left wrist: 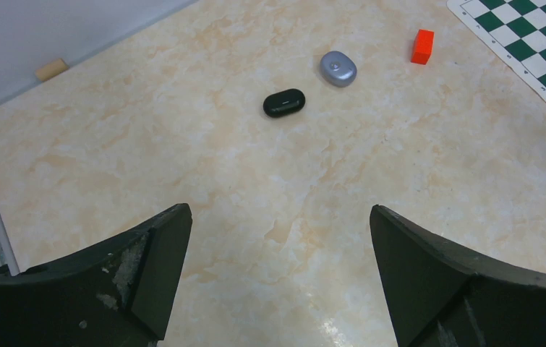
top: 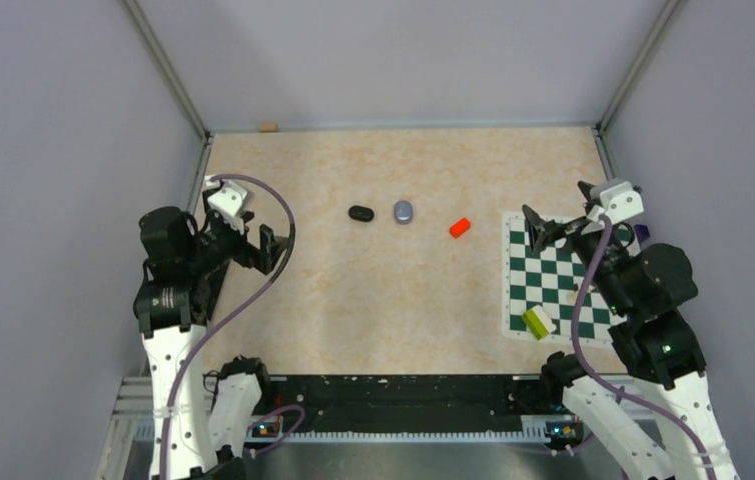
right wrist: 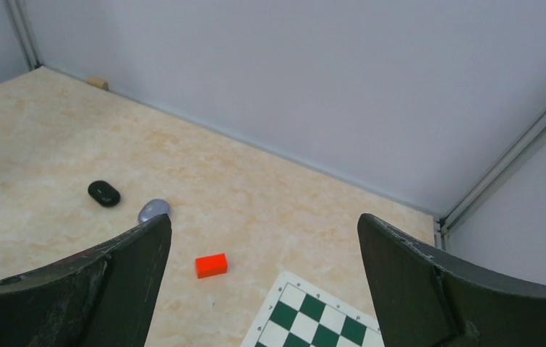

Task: Insert the wireless bluetooth earbuds into the charging case
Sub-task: Reset both arms

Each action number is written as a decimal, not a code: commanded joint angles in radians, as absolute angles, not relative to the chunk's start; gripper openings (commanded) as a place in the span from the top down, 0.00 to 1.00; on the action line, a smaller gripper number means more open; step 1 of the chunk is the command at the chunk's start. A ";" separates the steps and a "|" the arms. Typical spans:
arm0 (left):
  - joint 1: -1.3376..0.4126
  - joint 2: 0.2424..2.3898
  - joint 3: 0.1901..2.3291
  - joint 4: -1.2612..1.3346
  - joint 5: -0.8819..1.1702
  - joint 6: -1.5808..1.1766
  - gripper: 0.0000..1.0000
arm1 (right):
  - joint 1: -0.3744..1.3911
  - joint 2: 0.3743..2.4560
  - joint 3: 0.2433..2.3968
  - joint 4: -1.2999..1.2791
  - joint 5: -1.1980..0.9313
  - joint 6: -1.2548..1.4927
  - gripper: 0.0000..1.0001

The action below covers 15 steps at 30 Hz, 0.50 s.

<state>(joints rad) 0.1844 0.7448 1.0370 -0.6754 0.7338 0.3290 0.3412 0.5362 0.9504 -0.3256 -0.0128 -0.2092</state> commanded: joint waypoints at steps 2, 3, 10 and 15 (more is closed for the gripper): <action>0.218 0.772 1.031 -0.651 0.739 0.332 0.01 | 0.361 0.502 1.001 -0.323 0.035 -0.236 0.01; 0.222 0.774 1.029 -0.643 0.732 0.325 0.01 | 0.363 0.502 0.993 -0.317 0.045 -0.242 0.01; 0.253 0.768 1.023 -0.643 0.766 0.326 0.01 | 0.370 0.498 0.954 -0.273 0.108 -0.257 0.02; 0.288 0.763 1.022 -0.655 0.821 0.341 0.01 | 0.371 0.496 0.951 -0.270 0.106 -0.258 0.03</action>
<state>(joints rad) 0.2604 0.7780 1.0225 -0.6754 0.7593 0.3275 0.3599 0.4999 0.9554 -0.3138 0.0814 -0.2523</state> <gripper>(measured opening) 0.986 0.974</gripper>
